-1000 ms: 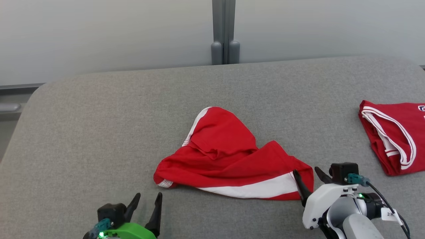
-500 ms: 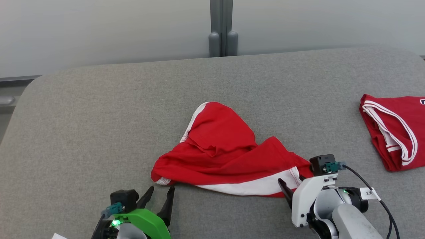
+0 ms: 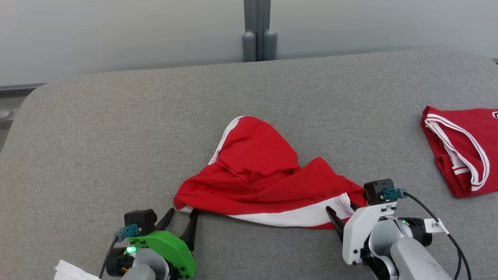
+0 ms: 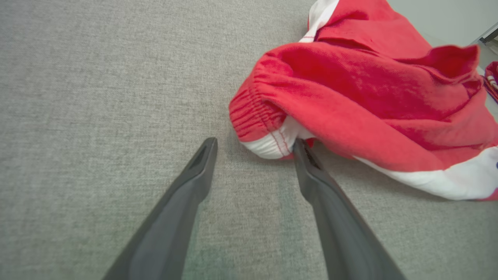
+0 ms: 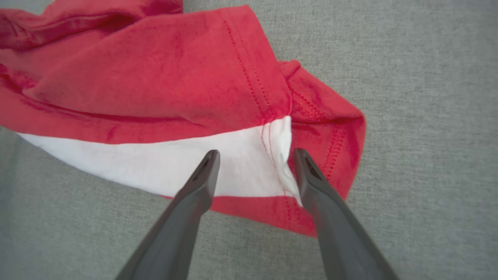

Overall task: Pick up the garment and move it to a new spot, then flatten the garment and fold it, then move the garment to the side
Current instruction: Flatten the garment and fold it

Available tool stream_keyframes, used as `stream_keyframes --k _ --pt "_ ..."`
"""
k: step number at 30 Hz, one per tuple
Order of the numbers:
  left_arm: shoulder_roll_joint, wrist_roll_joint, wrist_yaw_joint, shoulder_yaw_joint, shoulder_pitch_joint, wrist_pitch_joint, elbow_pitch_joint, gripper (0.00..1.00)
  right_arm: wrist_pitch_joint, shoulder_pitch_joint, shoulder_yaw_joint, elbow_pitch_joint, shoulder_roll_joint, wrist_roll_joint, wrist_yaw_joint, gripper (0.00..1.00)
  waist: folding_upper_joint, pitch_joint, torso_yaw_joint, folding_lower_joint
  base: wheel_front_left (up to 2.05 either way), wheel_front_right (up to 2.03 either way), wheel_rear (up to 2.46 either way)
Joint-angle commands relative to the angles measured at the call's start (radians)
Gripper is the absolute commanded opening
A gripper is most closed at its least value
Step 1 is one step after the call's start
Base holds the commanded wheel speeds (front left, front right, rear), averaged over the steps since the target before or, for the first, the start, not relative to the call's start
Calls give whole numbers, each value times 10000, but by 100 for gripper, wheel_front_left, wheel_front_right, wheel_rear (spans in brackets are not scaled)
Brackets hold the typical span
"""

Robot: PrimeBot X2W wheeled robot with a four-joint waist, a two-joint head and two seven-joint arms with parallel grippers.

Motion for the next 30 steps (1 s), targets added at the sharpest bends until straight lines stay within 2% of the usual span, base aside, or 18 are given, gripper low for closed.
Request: stream_keyframes --k 1,4,5,6,7,8,9,16,20,21,25,27,30 --pt "15 -35 -18 -21 -224 -78 117 100 -66 -123 33 -32 -9 48 -6 91 -1 47 -12 0 0 0 0" --pt "-46 -152 -18 -101 -373 -105 255 100 -88 -176 48 -40 4 21 -6 90 -1 105 -38 0 0 0 0" --pt "-59 -183 -18 -160 -417 -121 245 87 -110 -181 45 -43 5 6 -6 87 -1 120 -43 0 0 0 0" --pt "-70 -216 -18 -287 -460 -134 180 40 -136 -178 35 -46 6 -13 -6 53 -1 133 -45 0 0 0 0" --pt "-76 -320 -18 -361 -503 -181 93 0 -178 -167 19 -50 5 -28 -6 28 -1 143 -42 0 0 0 0" --pt "-61 -370 -18 -460 -521 -199 31 0 -201 -167 20 -60 0 -50 -6 19 -1 148 -40 0 0 0 0" --pt "0 -389 -18 -587 -550 -235 -67 0 -261 -171 27 -73 -12 -76 -6 0 -1 152 -38 0 0 0 0" --pt "321 -817 -19 -876 -511 -436 -988 0 -587 -93 -70 -529 -79 89 -6 0 -1 118 -3 0 0 0 0" --pt "723 -1213 -19 -1079 -223 -482 -2287 0 -826 119 -526 -1436 -105 618 -6 0 -1 128 35 0 0 0 0" --pt "990 -1518 -19 -1177 -276 -381 -3089 0 -854 124 -764 -2062 -213 900 -6 0 -1 256 72 0 0 0 0" --pt "1537 -2093 -19 -1552 -953 552 -4526 0 -693 -478 -1191 -3113 -421 1090 -5 0 -1 811 67 0 0 0 0" --pt "1885 -2264 -19 -1641 -1549 1060 -4902 0 -622 -1076 -1298 -3349 -522 1241 -5 0 -1 1189 36 0 0 0 0" --pt "1954 -2445 -16 -1394 -2626 1446 -4917 0 -537 -2358 -1232 -3187 -724 1357 -5 0 -1 1828 -86 0 0 0 0"
